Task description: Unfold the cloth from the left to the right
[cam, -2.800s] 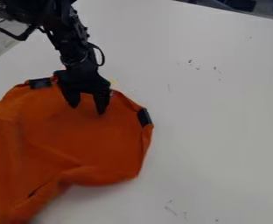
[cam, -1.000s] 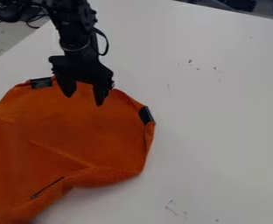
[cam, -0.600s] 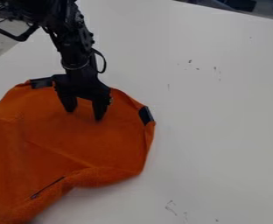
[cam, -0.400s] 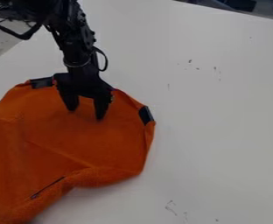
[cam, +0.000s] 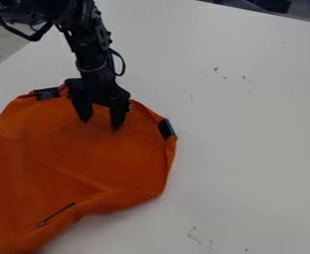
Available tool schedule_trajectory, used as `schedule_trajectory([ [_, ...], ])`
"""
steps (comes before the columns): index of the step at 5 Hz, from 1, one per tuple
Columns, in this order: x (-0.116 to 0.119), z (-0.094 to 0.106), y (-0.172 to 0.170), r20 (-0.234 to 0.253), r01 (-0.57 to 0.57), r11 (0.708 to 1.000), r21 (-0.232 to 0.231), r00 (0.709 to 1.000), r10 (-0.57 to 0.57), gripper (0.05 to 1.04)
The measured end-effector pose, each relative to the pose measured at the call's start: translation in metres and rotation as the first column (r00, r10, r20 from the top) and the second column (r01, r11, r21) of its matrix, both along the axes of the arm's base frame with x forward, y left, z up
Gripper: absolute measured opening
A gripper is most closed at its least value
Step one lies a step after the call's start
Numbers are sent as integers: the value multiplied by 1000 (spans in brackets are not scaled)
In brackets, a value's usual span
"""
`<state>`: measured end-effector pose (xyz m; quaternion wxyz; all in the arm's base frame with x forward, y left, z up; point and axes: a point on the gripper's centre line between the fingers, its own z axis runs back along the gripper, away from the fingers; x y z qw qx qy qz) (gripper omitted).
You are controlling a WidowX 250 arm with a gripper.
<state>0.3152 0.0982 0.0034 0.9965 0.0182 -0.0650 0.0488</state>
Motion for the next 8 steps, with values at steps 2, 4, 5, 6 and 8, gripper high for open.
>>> schedule_trajectory([
  [2,25,-6,0,-68,13,1000,-25,998,-15,1001],
  [4,63,-12,3,-76,76,995,-62,994,-81,1000],
  [5,75,-13,1,-45,100,992,-82,994,-104,1000],
  [6,79,-12,-1,-23,110,989,-95,993,-112,1000],
  [8,84,-8,-2,13,153,987,-41,988,-153,1001],
])
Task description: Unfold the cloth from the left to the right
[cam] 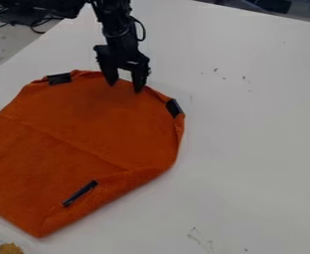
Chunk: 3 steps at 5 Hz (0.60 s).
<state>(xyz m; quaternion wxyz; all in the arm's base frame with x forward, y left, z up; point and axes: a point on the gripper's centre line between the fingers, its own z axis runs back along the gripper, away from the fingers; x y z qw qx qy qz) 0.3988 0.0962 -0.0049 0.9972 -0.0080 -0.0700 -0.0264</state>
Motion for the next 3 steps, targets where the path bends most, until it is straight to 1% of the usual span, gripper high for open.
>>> schedule_trajectory([
  [1,-27,11,1,-75,-5,997,82,997,11,997],
  [2,-44,20,-3,-105,-2,995,98,994,12,1000],
  [3,-49,24,-5,-97,-4,996,88,995,12,1000],
])
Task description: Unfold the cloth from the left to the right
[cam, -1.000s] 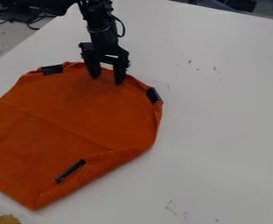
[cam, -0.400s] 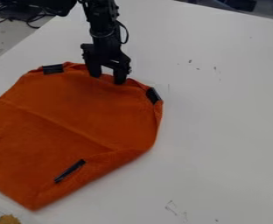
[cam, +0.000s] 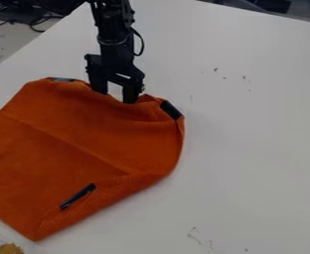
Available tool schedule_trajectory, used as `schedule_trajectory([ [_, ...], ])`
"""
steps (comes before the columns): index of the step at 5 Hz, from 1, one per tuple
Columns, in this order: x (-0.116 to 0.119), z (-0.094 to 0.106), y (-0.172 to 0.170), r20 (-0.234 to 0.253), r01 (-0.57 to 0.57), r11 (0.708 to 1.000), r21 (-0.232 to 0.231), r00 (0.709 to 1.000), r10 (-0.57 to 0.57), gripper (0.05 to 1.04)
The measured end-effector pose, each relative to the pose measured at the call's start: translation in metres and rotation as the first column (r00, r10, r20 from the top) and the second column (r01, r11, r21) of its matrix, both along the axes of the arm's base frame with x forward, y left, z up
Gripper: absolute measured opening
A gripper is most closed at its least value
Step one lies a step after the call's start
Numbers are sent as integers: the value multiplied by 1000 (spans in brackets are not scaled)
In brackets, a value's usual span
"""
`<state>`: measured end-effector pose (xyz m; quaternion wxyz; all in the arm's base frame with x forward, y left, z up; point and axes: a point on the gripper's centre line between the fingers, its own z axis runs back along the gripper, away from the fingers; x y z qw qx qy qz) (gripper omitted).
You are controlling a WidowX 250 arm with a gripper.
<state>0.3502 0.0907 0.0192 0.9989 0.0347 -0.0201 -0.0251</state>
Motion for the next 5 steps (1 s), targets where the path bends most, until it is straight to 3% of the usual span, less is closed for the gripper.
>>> schedule_trajectory([
  [1,3,1,-2,60,22,1000,1,998,-23,1000],
  [2,24,9,-5,194,75,997,18,978,-77,1000],
  [3,44,17,-8,296,133,991,25,946,-134,1000],
  [4,55,13,-6,257,162,987,9,953,-159,1000],
  [5,53,39,3,133,105,994,44,985,-110,1000],
])
